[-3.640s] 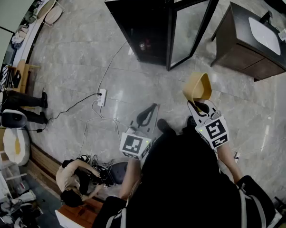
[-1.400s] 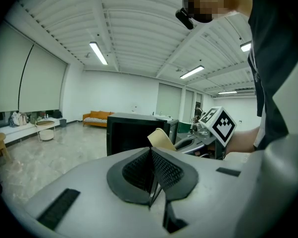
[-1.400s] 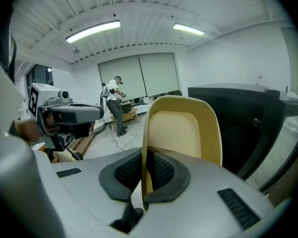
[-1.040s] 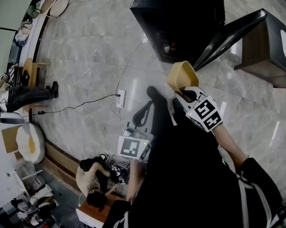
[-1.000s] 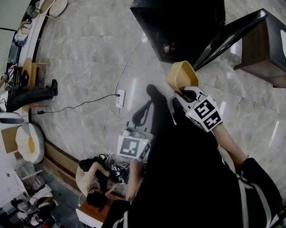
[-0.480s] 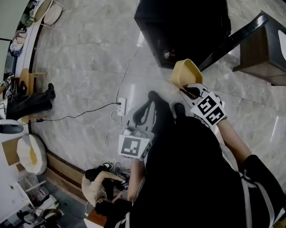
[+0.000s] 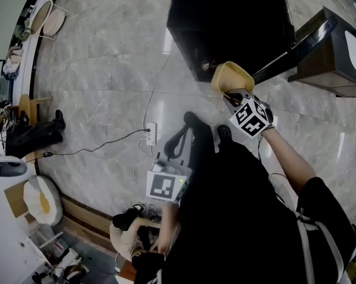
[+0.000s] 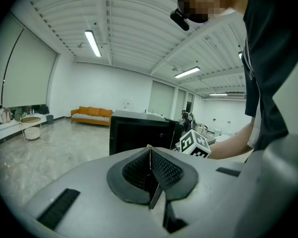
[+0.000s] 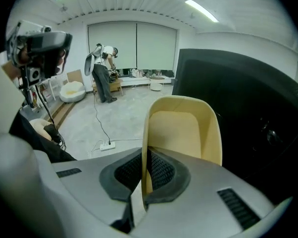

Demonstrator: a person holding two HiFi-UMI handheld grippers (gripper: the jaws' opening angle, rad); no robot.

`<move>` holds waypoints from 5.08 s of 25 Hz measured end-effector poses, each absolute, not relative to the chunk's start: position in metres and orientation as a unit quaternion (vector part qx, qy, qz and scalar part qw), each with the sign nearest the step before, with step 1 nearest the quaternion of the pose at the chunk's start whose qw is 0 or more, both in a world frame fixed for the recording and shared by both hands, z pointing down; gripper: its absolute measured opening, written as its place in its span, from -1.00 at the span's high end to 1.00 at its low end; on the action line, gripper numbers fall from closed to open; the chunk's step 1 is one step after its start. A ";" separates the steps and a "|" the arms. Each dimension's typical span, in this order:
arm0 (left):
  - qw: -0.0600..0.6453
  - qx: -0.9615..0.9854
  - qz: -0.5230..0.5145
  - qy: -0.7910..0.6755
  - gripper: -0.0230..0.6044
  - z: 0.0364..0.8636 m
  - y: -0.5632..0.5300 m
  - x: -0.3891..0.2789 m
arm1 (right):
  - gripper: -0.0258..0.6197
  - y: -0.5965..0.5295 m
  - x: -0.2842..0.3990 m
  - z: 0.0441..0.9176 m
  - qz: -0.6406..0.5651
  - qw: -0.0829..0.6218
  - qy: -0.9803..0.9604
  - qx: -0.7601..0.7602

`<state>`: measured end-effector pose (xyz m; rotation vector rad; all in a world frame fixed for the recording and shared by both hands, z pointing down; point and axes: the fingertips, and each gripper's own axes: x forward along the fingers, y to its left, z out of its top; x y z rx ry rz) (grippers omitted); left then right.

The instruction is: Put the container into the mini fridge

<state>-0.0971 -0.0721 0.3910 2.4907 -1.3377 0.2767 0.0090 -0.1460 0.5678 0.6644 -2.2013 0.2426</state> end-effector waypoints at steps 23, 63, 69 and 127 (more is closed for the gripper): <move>0.184 0.853 0.084 -0.482 0.82 0.412 -0.092 -0.138 | 0.86 -0.264 0.015 0.684 -0.053 0.536 -0.801 0.261; 0.235 0.831 0.130 -0.488 0.82 0.454 -0.084 -0.135 | 0.86 -0.406 0.041 0.781 -0.148 0.630 -0.717 0.260; 0.236 0.830 0.126 -0.490 0.82 0.456 -0.083 -0.133 | 0.85 -0.405 0.043 0.786 -0.176 0.643 -0.704 0.245; 0.126 0.862 0.098 -0.481 0.82 0.389 -0.023 -0.052 | 0.71 -0.234 0.038 0.585 -0.196 0.478 -0.804 0.295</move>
